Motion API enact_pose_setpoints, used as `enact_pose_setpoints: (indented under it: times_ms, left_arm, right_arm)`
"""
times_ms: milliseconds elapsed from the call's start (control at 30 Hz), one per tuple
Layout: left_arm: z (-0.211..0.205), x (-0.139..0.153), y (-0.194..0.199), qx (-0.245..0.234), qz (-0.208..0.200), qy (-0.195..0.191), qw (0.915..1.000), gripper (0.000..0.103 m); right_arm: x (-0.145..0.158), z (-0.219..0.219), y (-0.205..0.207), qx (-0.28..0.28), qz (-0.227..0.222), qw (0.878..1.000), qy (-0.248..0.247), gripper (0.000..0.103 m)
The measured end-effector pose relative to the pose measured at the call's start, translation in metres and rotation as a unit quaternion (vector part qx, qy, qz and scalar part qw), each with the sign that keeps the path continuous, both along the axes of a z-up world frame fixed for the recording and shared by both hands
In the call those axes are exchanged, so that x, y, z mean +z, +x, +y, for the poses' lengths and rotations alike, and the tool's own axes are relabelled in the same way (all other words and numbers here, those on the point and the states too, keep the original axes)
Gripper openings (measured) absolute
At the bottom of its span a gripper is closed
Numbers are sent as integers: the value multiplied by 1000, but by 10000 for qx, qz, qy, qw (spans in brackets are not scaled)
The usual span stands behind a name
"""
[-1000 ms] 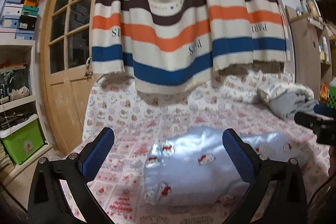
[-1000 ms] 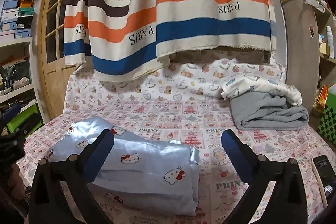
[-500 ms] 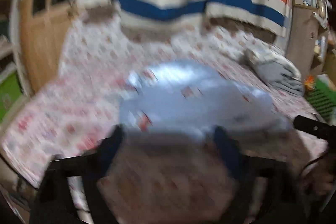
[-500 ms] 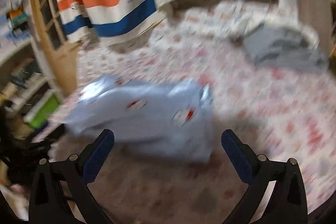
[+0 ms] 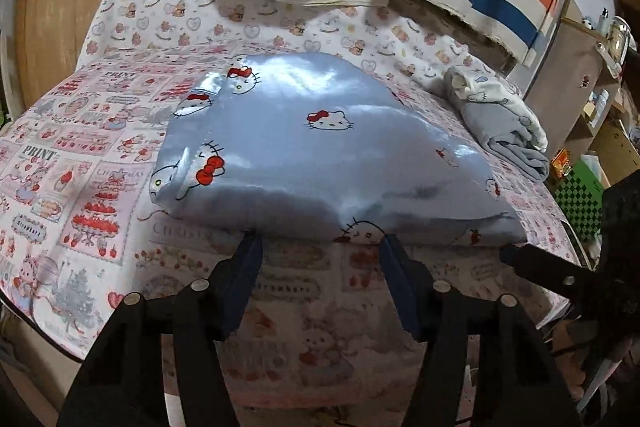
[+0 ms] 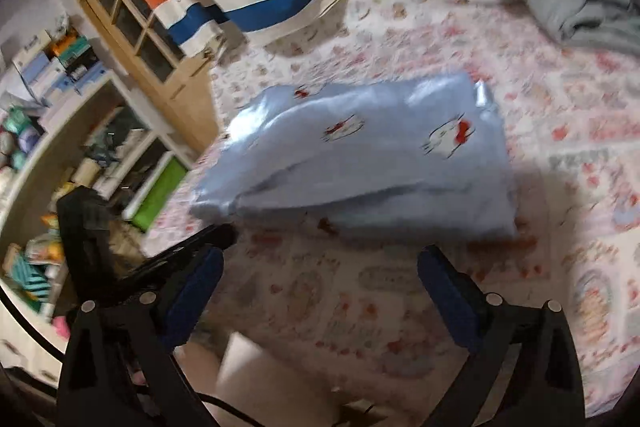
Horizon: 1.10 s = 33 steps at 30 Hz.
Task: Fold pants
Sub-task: 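Press the folded pants bundle flat with both tools, then grasp the folded pants bundle with both tools and lift it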
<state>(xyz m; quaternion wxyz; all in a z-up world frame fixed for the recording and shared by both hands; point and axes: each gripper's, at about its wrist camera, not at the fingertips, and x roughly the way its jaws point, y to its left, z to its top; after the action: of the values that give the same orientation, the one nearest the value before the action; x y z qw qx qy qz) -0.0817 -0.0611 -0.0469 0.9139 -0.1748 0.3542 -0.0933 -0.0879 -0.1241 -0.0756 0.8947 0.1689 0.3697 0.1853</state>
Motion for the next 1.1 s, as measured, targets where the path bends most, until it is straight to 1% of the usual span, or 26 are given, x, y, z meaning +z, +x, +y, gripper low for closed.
enact_pose_setpoints:
  times_ms: [33, 133, 267, 333, 400, 533, 700, 800, 833, 867, 900, 933, 967, 1000, 1100]
  left_arm:
    - [-2, 1, 1, -6, -13, 40, 10000, 65]
    - [-7, 1, 1, 14, -38, 192, 9998, 65]
    - [-3, 4, 1, 127, -92, 181, 9997, 65]
    - [0, 6, 4, 191, -142, 149, 9996, 65]
    - [0, 5, 12, 236, -107, 159, 9995, 65]
    - [-1, 4, 20, 275, -120, 238, 9993, 65]
    - [-5, 3, 33, 261, -173, 322, 9990, 65]
    - [-2, 3, 43, 257, -126, 186, 9994, 68]
    - [-1, 3, 46, 264, -111, 105, 9995, 71]
    - [1, 3, 48, 259, -105, 12, 9996, 78]
    - [1, 3, 51, 242, -108, -104, 9996, 82]
    - [1, 3, 53, 226, -110, -217, 9994, 90]
    - [0, 4, 55, 206, -114, -309, 9992, 97]
    - [0, 4, 58, 203, -109, -389, 9990, 98]
    - [2, 5, 66, 317, -39, -532, 9981, 99]
  right_arm:
    - [-4, 0, 4, -8, 73, 10000, -1, 99]
    - [-4, -1, 7, -86, 30, 10000, -1, 99]
    - [3, -8, 10, -297, -160, 9994, 64, 97]
    - [7, -9, 13, -184, -253, 9994, 170, 97]
    - [5, -9, 18, -181, -187, 9994, 210, 97]
    - [6, -6, 21, -289, -218, 9993, 27, 96]
    - [6, -10, 33, -581, -239, 9980, -45, 94]
    - [7, -17, 45, -838, -114, 9962, 190, 94]
    - [7, -20, 49, -921, -82, 9952, 322, 94]
    - [6, -22, 53, -984, -56, 9943, 406, 94]
    - [6, -22, 57, -1025, -40, 9937, 443, 94]
    - [6, -22, 62, -1031, -15, 9935, 482, 94]
    - [7, -21, 67, -983, 31, 9938, 525, 94]
    - [6, -20, 74, -840, 101, 9942, 664, 94]
    - [6, -13, 85, -869, 154, 9942, 611, 91]
